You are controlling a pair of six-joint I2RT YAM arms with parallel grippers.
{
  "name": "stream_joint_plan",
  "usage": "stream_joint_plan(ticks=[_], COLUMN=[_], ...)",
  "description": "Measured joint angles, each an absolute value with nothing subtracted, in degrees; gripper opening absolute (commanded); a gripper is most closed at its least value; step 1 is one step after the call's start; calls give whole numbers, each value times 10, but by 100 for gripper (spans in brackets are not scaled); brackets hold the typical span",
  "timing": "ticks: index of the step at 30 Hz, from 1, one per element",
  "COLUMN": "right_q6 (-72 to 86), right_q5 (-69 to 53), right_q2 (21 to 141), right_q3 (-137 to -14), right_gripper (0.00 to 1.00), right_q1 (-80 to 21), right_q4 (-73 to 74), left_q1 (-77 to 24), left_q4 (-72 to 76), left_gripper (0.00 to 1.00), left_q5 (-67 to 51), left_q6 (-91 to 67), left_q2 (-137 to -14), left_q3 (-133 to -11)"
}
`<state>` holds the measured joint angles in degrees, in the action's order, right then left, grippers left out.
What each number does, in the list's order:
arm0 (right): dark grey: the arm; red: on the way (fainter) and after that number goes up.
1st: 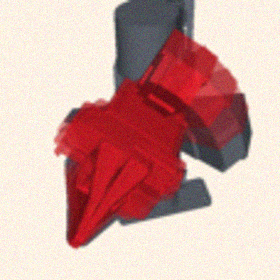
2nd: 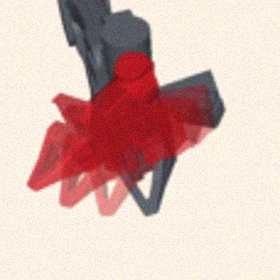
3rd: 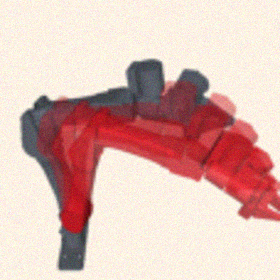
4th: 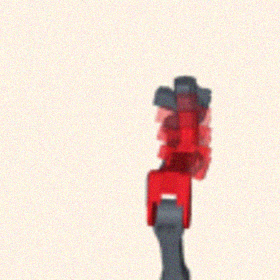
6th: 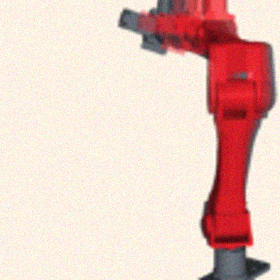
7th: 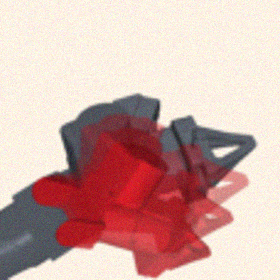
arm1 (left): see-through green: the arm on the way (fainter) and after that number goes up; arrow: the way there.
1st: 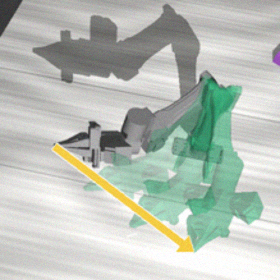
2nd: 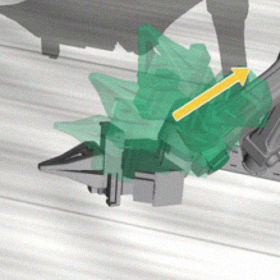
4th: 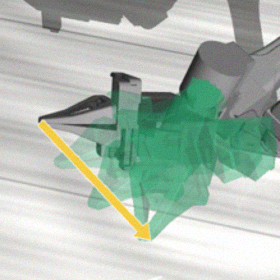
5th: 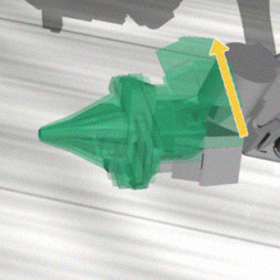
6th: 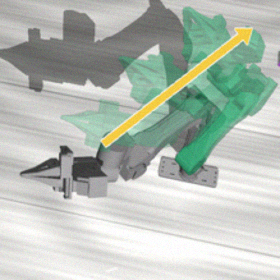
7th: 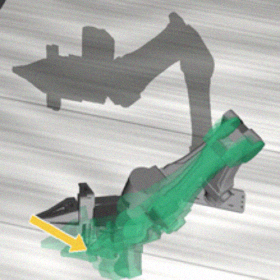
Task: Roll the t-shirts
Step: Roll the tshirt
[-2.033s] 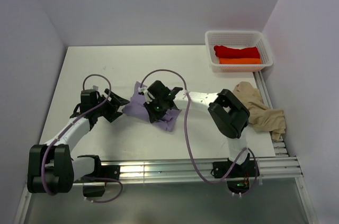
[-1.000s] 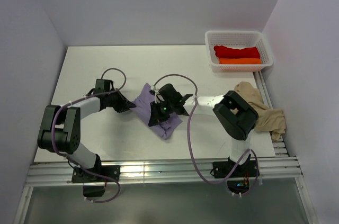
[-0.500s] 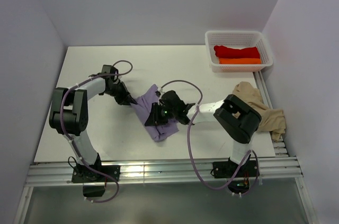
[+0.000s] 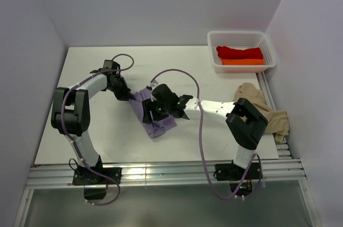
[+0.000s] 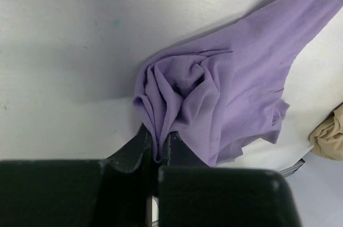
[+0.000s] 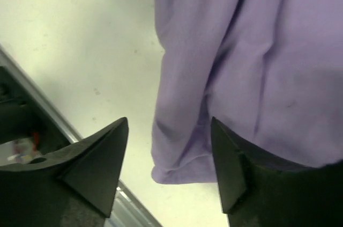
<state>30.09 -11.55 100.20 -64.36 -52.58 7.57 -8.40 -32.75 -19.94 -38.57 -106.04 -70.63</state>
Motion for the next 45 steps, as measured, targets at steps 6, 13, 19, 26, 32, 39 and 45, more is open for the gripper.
stream_joint_plan(ticks=[6,13,19,26,32,39,45], right_q6=[234,172,147,128,115,110,114], right_q5=[-31,51,135,222,274,286,282], right_q2=[1024,1092,1151,1185,1210,1233,1240], right_q3=[-724,-802,-853,-891,-914,-916,-927], right_gripper=[73,77,77,75,72,63,0], right_q1=[-562,-597,-620,-638,-651,-657,-659], right_q4=[145,192,223,243,249,249,247], left_q1=[-85,-84,-79,-73,-68,-65,-65], left_q4=[-324,-322,-322,-323,-323,-323,-324], left_gripper=[0,0,0,0,1,0,6], left_q5=[-205,-230,-242,-257,-268,-274,-274], left_q6=[-381,-381,-381,-378,-377,-377,-377], left_q2=[-1072,-1083,-1083,-1083,-1083,-1083,-1083], left_q3=[-710,-719,-719,-719,-719,-719,-720])
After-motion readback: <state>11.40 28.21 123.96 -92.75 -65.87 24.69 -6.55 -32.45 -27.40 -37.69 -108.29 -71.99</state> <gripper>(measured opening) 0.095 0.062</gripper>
